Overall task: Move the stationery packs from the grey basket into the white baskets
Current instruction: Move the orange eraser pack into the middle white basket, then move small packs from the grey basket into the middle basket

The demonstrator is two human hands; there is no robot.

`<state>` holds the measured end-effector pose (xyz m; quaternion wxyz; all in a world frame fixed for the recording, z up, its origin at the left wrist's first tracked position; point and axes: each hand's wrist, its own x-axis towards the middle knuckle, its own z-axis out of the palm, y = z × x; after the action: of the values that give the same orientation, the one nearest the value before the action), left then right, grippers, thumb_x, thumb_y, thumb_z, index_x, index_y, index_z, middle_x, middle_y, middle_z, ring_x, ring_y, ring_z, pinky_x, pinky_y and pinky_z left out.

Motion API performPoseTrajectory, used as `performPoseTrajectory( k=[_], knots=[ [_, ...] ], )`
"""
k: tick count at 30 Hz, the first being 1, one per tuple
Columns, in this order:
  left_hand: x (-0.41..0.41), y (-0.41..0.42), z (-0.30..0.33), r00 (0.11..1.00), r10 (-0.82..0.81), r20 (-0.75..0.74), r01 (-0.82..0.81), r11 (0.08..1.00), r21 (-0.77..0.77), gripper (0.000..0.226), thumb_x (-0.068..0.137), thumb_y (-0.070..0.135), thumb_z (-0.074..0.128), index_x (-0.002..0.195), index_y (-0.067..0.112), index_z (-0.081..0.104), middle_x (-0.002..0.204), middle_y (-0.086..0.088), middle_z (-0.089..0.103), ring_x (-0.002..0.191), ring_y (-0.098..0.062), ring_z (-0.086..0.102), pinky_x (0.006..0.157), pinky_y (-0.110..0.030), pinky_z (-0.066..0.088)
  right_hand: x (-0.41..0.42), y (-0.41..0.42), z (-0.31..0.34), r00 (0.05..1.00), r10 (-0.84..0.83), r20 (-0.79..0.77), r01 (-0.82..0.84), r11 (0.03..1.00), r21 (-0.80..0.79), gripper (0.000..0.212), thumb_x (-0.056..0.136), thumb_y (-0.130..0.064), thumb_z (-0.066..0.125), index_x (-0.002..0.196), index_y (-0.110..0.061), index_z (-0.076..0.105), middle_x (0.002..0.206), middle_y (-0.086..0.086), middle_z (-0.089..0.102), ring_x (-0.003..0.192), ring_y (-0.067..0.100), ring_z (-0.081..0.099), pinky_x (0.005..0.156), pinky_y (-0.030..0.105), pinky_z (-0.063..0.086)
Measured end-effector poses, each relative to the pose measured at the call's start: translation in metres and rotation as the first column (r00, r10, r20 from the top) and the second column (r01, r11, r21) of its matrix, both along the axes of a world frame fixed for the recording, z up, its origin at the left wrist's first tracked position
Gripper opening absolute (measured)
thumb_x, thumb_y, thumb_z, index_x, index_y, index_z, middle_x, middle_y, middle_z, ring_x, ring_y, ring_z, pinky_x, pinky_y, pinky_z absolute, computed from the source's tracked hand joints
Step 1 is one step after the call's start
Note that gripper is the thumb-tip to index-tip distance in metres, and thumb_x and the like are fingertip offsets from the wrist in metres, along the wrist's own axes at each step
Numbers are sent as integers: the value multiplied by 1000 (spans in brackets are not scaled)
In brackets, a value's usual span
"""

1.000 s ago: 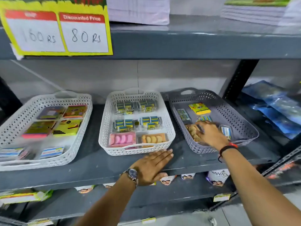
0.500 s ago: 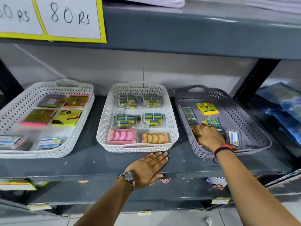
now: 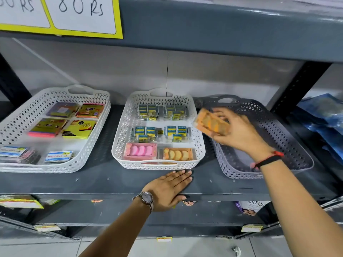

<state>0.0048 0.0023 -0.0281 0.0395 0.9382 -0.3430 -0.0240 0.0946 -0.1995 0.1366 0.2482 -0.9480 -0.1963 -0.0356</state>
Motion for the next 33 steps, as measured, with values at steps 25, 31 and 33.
performPoseTrajectory(
  k=[25,31,33],
  knots=[
    [2,3,-1,1000,-10,-6,10,999,-46,58,99,38,30,148,17,6,157,-2,2,144,-17,3,115,-28,-5,22,58,-54,900,275,-339,-336,932,-136,75,78,-29,71,142,-24,32,145,0,45,131,18,44,109,31,36],
    [2,3,-1,1000,-17,-8,17,999,-42,58,99,37,30,148,17,4,157,-1,0,144,-18,0,110,-28,-12,31,-31,-51,950,-311,7,310,949,63,22,87,-21,62,108,-14,63,111,3,70,89,14,65,81,28,52],
    [2,3,-1,1000,-11,-7,11,999,-43,58,99,37,30,148,18,4,157,-1,0,144,-17,0,110,-28,-14,35,-63,-58,873,-483,-61,485,875,10,20,87,-21,61,105,-11,62,113,14,69,100,29,64,87,40,53]
  ],
)
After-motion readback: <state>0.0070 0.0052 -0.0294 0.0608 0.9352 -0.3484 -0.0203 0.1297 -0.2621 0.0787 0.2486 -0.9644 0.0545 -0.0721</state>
